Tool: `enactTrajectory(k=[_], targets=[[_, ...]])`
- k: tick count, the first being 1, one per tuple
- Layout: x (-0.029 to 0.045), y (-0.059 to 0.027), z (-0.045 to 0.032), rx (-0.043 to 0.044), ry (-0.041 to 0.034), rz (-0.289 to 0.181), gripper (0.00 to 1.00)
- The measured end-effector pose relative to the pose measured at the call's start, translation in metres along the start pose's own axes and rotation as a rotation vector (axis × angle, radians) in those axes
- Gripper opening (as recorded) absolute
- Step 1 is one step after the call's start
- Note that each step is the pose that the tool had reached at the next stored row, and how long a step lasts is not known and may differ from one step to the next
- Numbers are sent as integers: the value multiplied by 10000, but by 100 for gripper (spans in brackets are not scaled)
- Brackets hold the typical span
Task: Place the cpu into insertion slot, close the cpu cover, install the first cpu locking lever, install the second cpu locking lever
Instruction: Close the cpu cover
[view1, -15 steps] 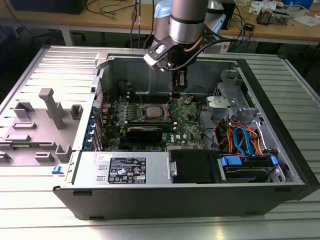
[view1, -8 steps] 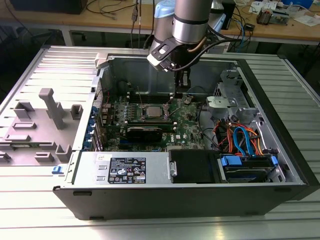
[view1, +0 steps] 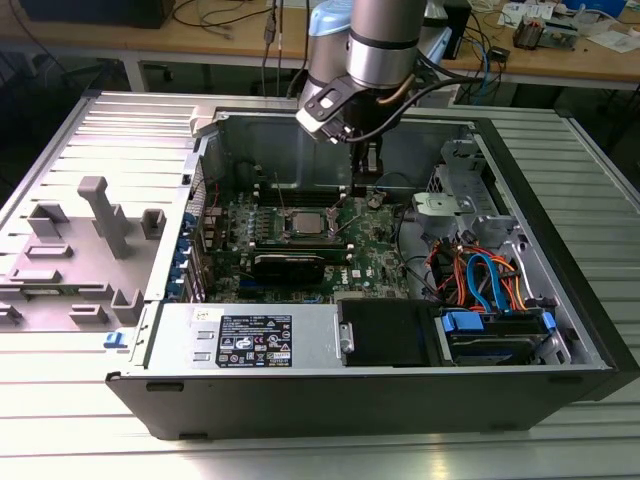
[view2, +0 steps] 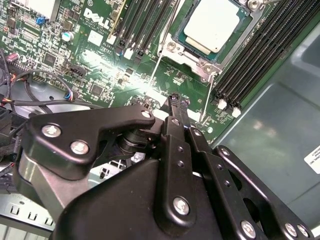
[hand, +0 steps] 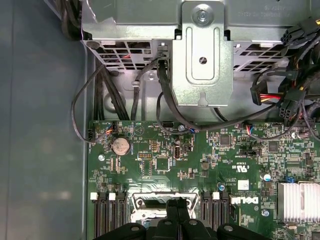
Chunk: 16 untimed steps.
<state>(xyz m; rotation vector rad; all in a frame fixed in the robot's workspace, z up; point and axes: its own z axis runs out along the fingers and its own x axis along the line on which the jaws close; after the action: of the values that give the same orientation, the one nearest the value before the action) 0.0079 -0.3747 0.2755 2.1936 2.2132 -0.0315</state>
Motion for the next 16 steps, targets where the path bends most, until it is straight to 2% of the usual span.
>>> enactTrajectory(k=[16], targets=[[0, 42, 6, 0, 0, -1, 11]])
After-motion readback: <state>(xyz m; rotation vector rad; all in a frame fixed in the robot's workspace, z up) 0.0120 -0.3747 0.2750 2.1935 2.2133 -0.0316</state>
